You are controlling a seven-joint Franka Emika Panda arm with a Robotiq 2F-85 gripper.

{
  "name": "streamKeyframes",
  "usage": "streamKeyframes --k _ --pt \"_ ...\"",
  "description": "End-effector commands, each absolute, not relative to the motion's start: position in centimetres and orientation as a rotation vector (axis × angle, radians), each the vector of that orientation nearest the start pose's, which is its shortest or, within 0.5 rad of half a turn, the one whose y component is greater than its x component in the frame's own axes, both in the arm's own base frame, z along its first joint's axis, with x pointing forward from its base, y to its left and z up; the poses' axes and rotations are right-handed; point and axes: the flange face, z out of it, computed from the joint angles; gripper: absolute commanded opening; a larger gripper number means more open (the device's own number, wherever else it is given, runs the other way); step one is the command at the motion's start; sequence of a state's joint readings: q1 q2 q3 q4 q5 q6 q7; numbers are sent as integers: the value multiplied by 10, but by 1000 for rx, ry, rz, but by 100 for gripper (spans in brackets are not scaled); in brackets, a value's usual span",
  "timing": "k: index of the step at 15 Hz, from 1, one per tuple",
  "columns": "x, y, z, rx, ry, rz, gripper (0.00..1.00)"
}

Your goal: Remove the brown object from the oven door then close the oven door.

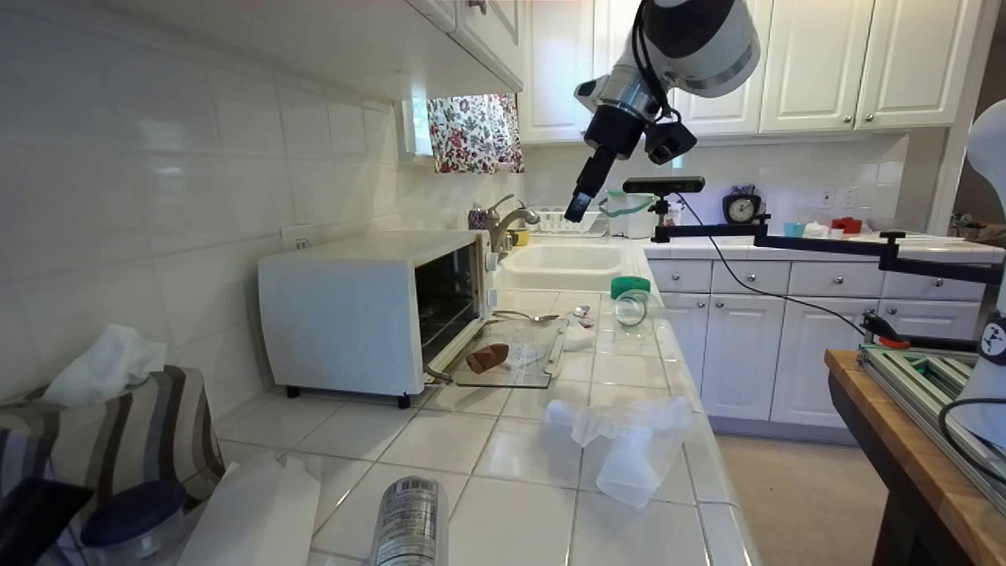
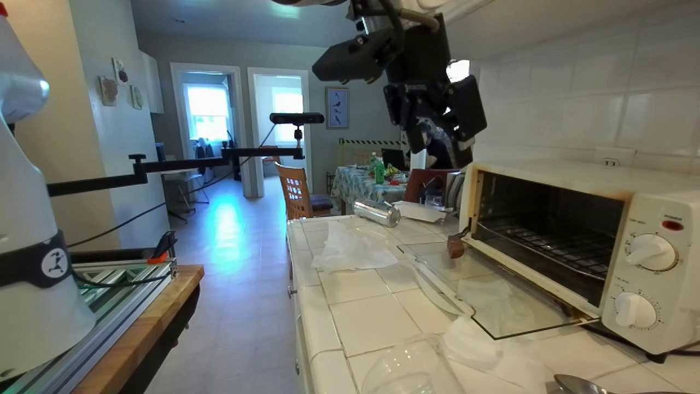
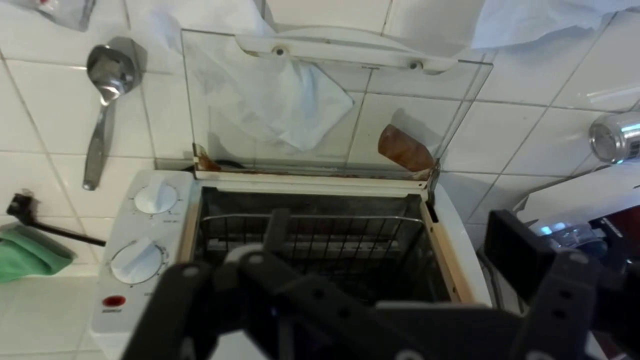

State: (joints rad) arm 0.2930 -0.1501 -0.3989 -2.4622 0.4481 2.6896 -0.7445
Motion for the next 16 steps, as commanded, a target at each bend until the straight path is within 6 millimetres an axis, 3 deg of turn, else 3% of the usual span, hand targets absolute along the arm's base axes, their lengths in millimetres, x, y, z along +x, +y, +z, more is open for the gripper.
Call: streamKeyframes --k 1,3,6,11,16 --pt "493 -70 377 -2904 -386 -641 100" --pt "502 -74 363 -2932 -382 -598 100" --pt "509 -74 361 -2941 -386 -594 100" --pt "523 -63 355 -2857 -588 -617 100" --pt "542 -56 336 -2815 -786 -535 100"
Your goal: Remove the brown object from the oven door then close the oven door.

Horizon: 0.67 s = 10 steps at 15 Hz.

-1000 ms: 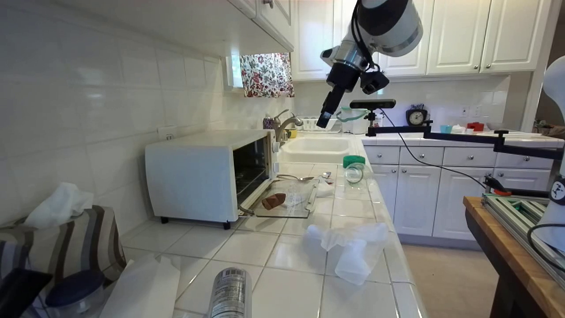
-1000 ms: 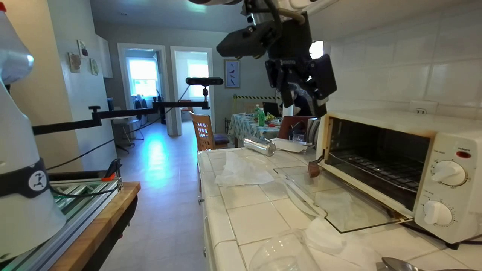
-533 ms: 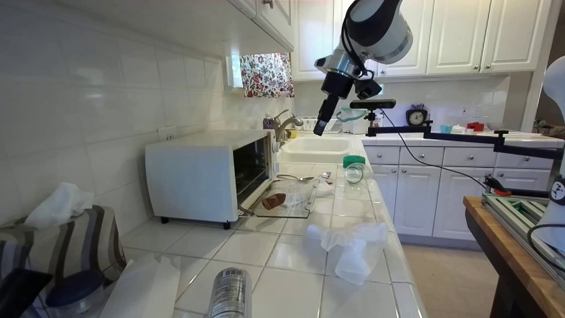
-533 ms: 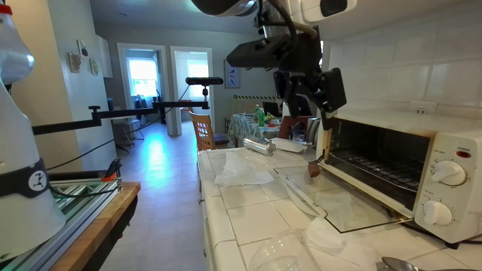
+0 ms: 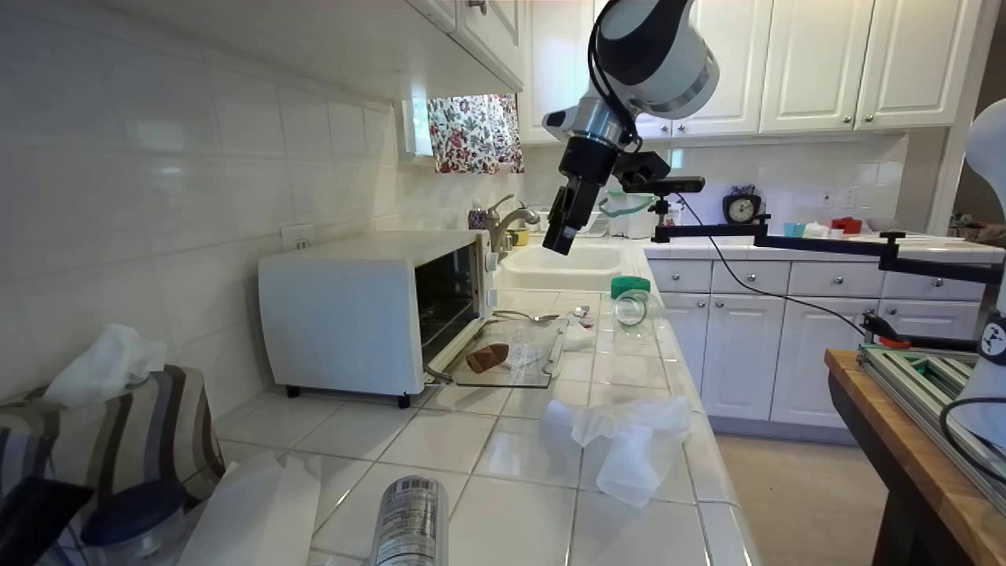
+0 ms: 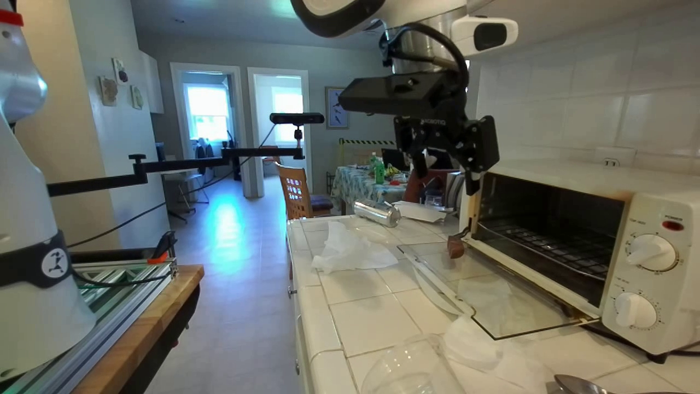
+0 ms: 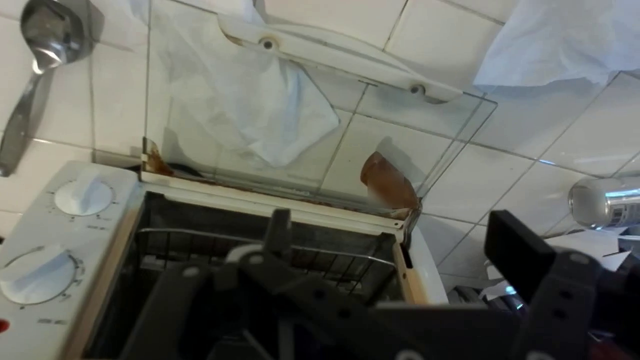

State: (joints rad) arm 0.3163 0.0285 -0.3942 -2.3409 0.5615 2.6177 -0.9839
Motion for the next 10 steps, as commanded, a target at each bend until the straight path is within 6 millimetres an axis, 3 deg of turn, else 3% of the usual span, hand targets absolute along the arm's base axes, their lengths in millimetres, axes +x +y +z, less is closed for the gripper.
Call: streamKeyframes --k 1,6,10 --pt "545 -55 334 -2814 -826 -522 100" --pt "577 -53 314 -2785 -1025 -503 100" --pt "600 -40 308 -2756 -1116 -505 100"
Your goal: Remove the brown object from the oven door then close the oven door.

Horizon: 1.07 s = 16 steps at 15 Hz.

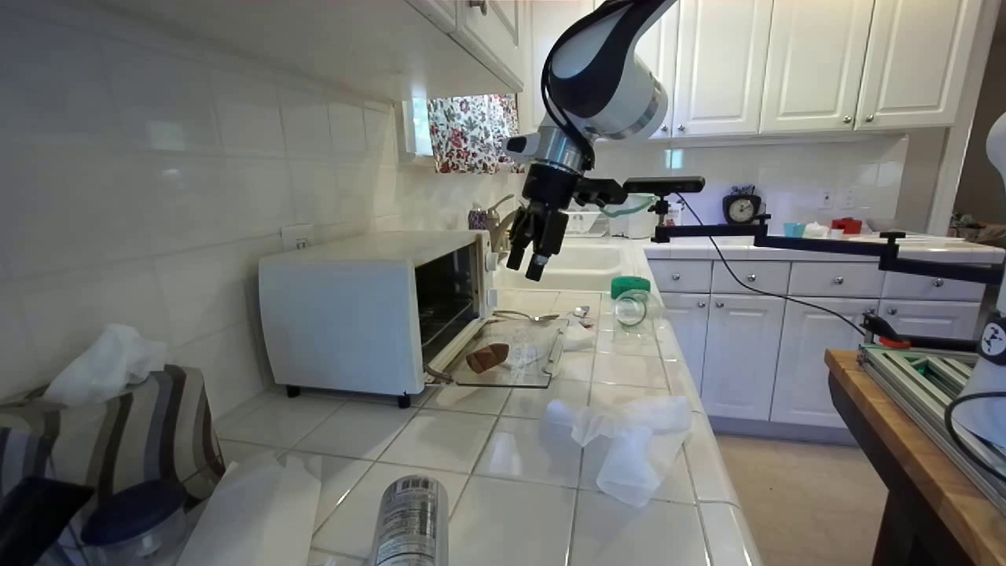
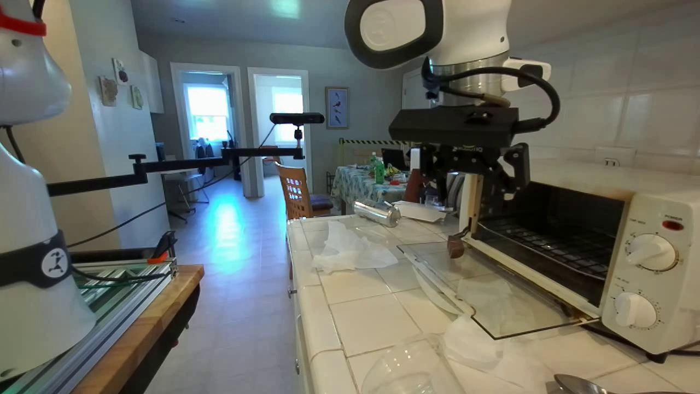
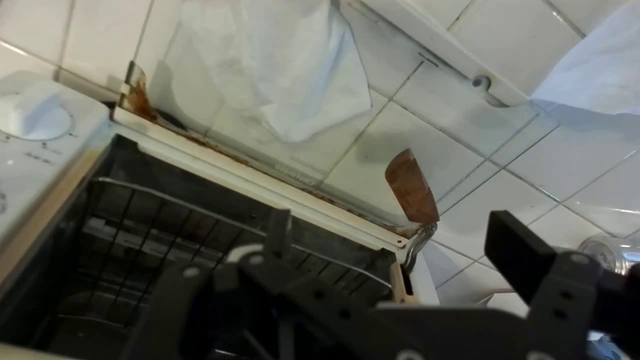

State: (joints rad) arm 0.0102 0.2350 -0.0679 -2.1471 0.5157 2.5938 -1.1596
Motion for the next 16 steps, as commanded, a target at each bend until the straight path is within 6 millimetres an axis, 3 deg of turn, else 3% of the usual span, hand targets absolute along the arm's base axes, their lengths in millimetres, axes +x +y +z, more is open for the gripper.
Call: streamKeyframes --k 1,16 --pt "604 -37 307 -2749 -1136 -501 100" --pt "641 6 260 -2639 -1344 -360 100"
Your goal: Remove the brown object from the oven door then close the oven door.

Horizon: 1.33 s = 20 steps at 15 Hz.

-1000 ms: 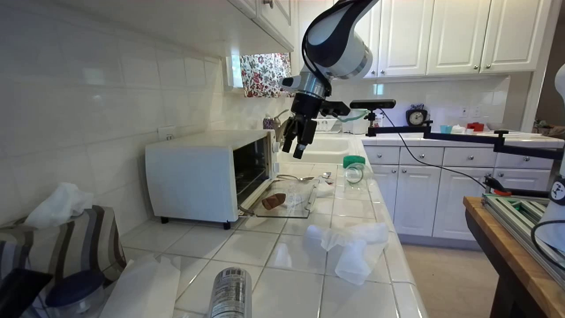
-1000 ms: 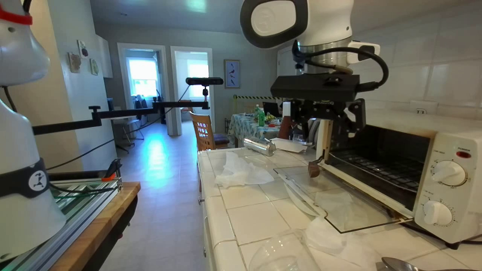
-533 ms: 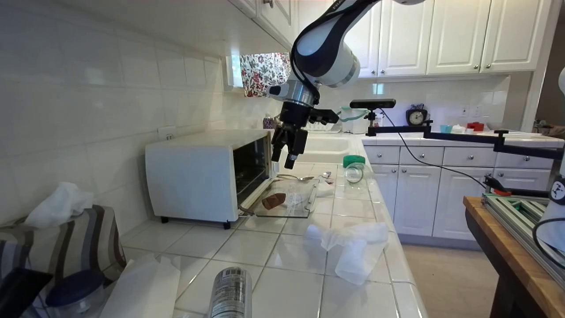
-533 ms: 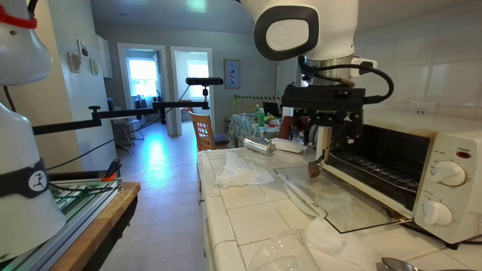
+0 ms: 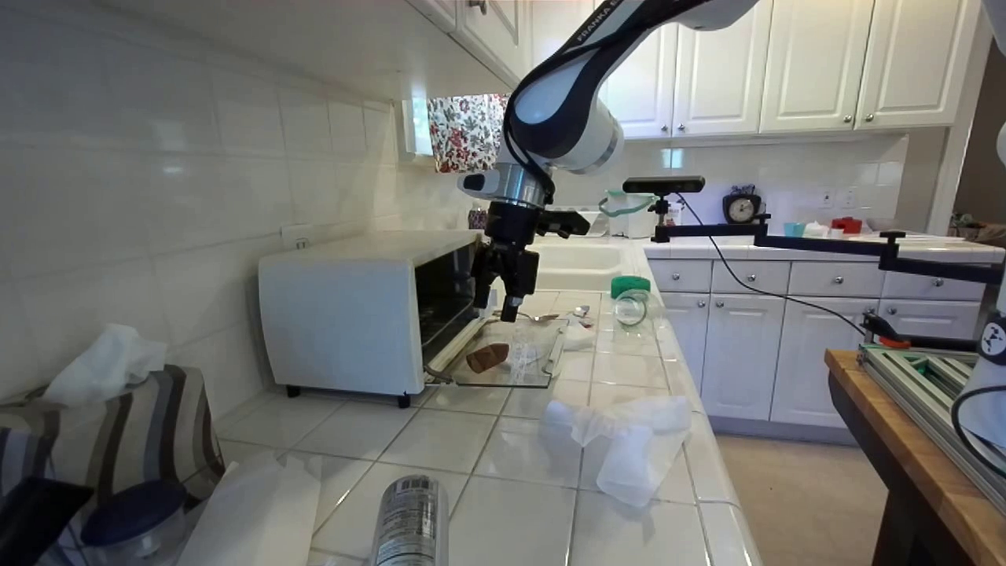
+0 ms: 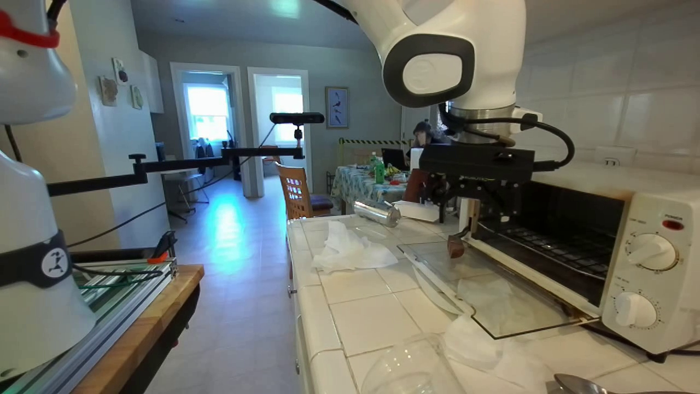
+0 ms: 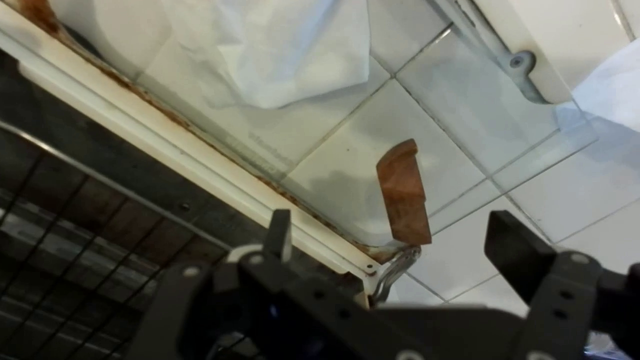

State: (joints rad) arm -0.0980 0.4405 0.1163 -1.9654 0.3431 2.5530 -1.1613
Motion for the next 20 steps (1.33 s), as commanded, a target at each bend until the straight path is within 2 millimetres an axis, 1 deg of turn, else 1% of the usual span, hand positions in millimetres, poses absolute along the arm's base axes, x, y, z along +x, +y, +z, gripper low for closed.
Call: streamKeyframes --k 1,6,9,15,20 --pt "643 9 259 -2632 -1355 -351 100" --pt "649 24 255 -2594 -1416 -304 100" --pt "652 26 251 -2582 -1440 -279 100" --pt "656 32 232 -2558 -1455 -255 100" --pt "658 35 224 -2550 -1457 -241 100"
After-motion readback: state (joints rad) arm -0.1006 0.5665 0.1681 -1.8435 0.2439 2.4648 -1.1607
